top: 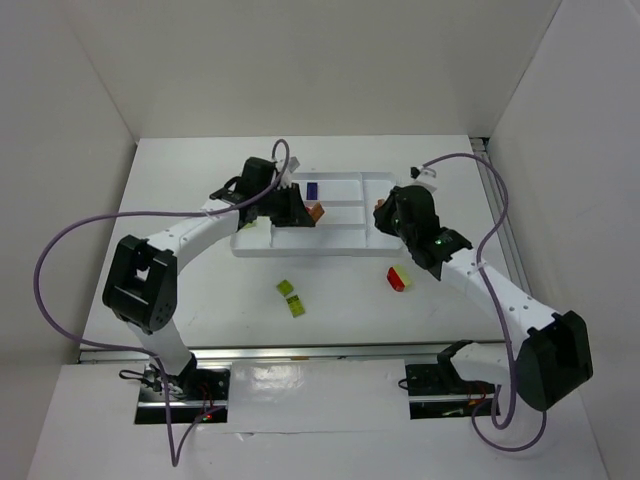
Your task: Sort the legos into containers by color
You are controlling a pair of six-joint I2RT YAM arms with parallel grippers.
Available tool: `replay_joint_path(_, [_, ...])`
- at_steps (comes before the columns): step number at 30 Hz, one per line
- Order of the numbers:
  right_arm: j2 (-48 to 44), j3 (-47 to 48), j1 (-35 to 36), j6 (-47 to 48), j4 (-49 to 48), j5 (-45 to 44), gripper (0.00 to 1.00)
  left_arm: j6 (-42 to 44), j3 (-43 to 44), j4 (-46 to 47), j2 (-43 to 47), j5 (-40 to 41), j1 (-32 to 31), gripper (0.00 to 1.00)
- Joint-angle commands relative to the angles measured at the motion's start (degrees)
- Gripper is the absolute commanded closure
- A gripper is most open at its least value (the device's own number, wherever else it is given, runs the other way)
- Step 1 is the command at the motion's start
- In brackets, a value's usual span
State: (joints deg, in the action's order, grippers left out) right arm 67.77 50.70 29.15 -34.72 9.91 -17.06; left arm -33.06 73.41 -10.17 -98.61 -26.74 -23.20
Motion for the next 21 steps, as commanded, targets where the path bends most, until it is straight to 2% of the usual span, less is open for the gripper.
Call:
replay_joint_path(1, [1.6,1.8,-3.9,1.6,-3.8,9.6,0.88,5.2,0.6,-11.1,2.5,11.5,-1.6,1.0])
replay_joint_path(6, [8.1,3.9,-5.8,4.3,-6.0,25.5,0.88,5.7,0.1,-14.1,2.0,17.0,-3.8,1.0])
replay_joint_path(11, [14.1,3.2,-6.9,5.4,-9.9,39.9,0.88,5.2,-1.3,-15.5,2.5,18.8,-3.8,1.0])
replay_joint_path(15, [18.4,4.6,-7.5,5.4,-11.8,44.6,0.88,5.2,-0.8,-16.9,1.2,19.4,-4.3,1.0])
replay_joint_path(21, [24.1,5.3,-8.1,4.8,-15.2,46.0,0.85,5.2,-0.3,-17.4,0.1,19.9,-4.3,1.0])
